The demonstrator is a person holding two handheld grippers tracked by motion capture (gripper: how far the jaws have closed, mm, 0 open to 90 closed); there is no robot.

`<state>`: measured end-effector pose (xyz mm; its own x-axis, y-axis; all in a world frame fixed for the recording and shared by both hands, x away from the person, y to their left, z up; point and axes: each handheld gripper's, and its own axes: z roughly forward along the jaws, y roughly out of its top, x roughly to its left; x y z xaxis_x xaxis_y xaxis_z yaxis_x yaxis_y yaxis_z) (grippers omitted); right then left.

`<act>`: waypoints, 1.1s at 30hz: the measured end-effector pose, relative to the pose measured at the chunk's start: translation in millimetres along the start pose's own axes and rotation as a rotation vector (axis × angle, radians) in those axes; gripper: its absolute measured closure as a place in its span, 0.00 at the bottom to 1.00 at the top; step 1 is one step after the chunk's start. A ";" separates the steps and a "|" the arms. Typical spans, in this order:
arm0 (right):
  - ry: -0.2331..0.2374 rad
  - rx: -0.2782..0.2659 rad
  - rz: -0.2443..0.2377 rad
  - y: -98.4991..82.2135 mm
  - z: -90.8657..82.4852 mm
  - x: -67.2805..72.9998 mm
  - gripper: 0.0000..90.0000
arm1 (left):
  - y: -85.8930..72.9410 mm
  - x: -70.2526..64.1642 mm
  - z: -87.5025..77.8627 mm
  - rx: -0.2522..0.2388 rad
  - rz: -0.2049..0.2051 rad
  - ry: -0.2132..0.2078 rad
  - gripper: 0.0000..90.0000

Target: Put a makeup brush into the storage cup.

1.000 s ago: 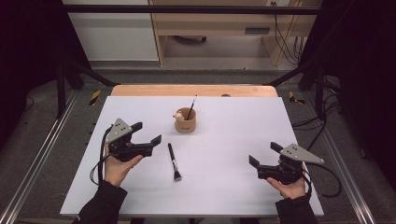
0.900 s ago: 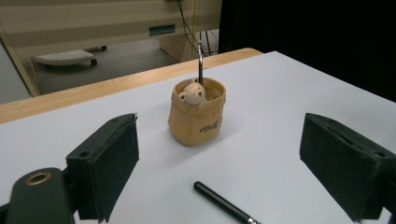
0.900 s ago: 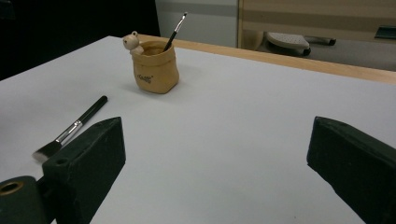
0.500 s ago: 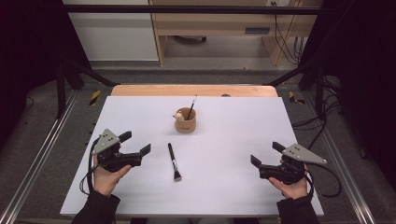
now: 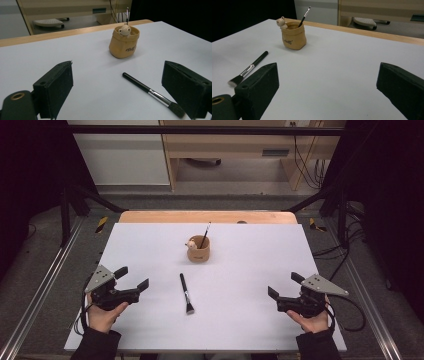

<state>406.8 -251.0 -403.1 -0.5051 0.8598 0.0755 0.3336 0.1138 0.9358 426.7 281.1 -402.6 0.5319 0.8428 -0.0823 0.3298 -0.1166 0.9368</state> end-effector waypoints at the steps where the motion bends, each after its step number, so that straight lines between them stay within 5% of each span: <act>1: -0.001 -0.002 -0.003 0.0 -0.2 -0.2 0.05 | -0.6 0.7 -1.6 -0.001 -0.001 0.002 0.11; 20: -0.008 -0.001 -0.001 -0.8 -1.8 -1.2 0.05 | -10.7 9.2 -16.0 -0.009 -0.025 0.040 0.11; 33: -0.009 0.004 0.001 -1.3 -1.2 -0.8 0.05 | -0.3 -5.3 -0.2 0.006 -0.011 0.032 0.11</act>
<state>405.8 -252.4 -403.9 -0.4974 0.8644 0.0729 0.3370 0.1151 0.9344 423.6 276.8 -402.4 0.5028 0.8605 -0.0817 0.3400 -0.1100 0.9340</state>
